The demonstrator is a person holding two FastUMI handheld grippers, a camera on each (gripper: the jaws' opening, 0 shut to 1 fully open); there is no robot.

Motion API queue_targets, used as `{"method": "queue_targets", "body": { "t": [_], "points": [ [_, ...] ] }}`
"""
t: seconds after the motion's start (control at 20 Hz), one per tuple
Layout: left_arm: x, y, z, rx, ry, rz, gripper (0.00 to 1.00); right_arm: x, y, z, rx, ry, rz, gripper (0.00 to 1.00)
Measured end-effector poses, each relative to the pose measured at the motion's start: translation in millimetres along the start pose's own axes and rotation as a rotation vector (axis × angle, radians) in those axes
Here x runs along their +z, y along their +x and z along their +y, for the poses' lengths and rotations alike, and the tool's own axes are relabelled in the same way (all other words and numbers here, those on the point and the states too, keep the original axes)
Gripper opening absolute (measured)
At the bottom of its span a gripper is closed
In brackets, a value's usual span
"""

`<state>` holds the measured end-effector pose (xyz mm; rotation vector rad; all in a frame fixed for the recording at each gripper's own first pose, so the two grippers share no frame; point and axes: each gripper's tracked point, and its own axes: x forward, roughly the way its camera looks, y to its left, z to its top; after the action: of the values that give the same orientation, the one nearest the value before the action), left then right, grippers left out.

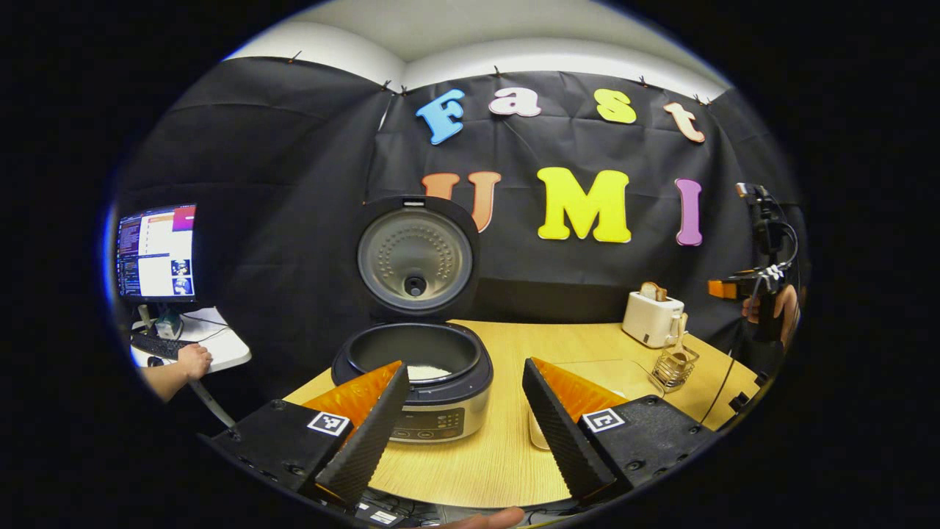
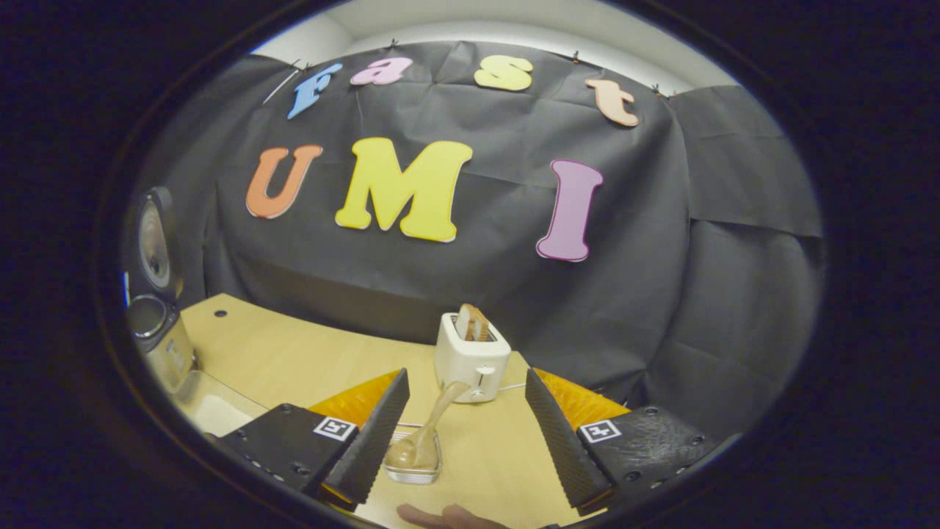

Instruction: Close the left gripper, press the button to open the rice cooker; take a wooden spoon from the chopstick holder with the right hand, scoop a spoonful of rice and pour it into the rice cooker, then put the wooden spoon back into the chopstick holder.

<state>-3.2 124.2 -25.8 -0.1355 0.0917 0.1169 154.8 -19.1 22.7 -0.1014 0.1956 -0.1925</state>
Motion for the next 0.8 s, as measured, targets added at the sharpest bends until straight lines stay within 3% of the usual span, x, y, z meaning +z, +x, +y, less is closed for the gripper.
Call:
{"method": "queue_targets", "body": {
  "t": [0.2, 0.45, 0.5, 0.55, 0.8],
  "points": [
    [7, 8, -1, 0.027, -0.015, 0.003, 0.99, -25, -24, -14, -0.014, 0.017, 0.004, 0.96],
    [30, 26, -7, 0.017, -0.004, 0.014, 0.99, -67, -45, -2, 0.067, 0.105, 0.009, 0.95],
    [37, 30, -8, 0.014, -0.001, 0.015, 0.94, -75, -48, -4, 0.074, 0.131, 0.013, 0.95],
    [36, 38, 0, 0.018, 0.008, 0.012, 0.99, -80, -50, -7, 0.077, 0.156, 0.013, 0.95],
    [74, 68, 14, 0.077, 0.055, -0.01, 0.99, -96, -64, -24, 0.071, 0.208, 0.0, 0.95]
  ]
}}
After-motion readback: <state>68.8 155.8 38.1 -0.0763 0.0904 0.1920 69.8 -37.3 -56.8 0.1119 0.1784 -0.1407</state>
